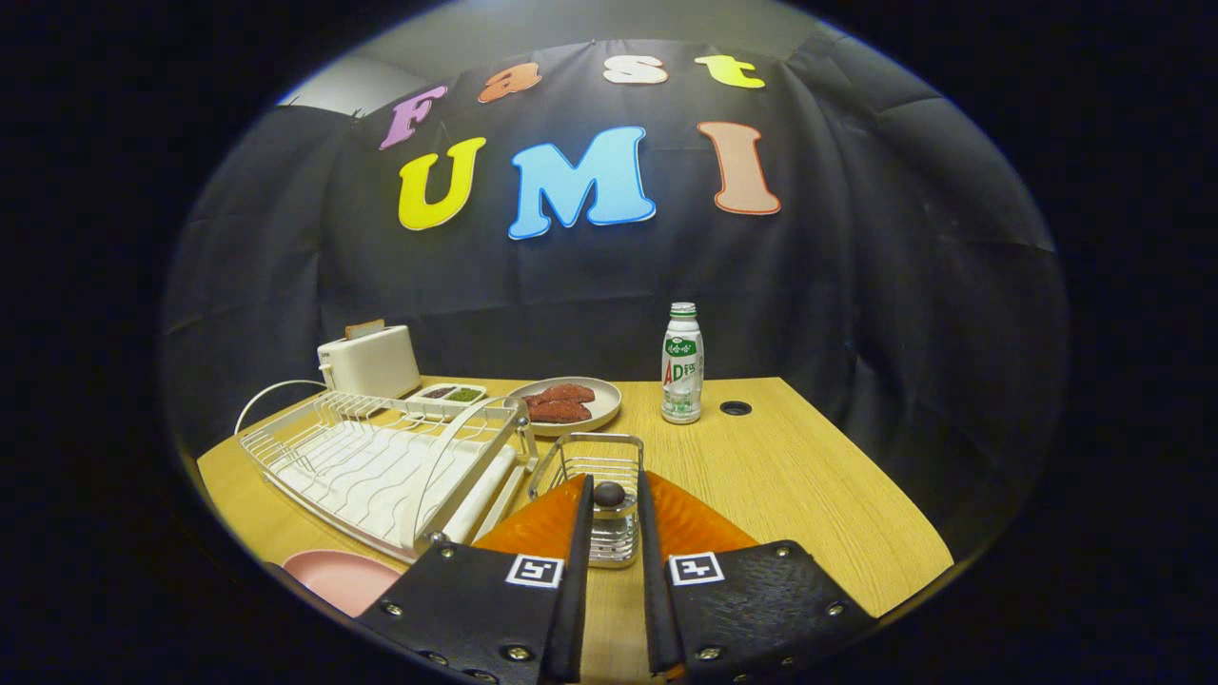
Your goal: Take the plate from the dish rack, then take the spoon from the basket and place it into the plate.
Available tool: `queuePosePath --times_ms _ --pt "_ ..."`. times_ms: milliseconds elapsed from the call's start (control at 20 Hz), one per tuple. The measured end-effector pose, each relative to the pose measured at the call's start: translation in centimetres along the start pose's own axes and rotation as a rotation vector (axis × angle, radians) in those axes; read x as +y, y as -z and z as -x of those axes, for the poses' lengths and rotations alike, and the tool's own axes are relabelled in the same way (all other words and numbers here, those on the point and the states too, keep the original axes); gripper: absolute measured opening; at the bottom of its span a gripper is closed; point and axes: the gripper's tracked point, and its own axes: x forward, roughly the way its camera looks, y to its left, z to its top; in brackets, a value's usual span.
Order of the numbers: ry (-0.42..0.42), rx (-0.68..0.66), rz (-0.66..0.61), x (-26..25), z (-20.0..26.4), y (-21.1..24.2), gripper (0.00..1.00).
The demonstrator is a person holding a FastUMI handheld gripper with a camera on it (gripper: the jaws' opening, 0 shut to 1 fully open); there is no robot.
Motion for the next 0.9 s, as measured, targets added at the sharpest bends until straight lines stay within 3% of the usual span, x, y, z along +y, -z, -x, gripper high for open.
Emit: queuePosePath --times_ms 200,300,550,900 --pt "-0.019 -0.017 -0.051 0.0 -1.7 -1.1 0.26" --pt "-0.007 -0.006 -0.047 -0.4 -2.7 -1.1 0.19" --pt "0.004 0.092 -0.025 0.1 -2.9 -0.7 0.12" --pt "0.018 0.141 -0.035 -0.4 -3.7 -3.0 0.12"
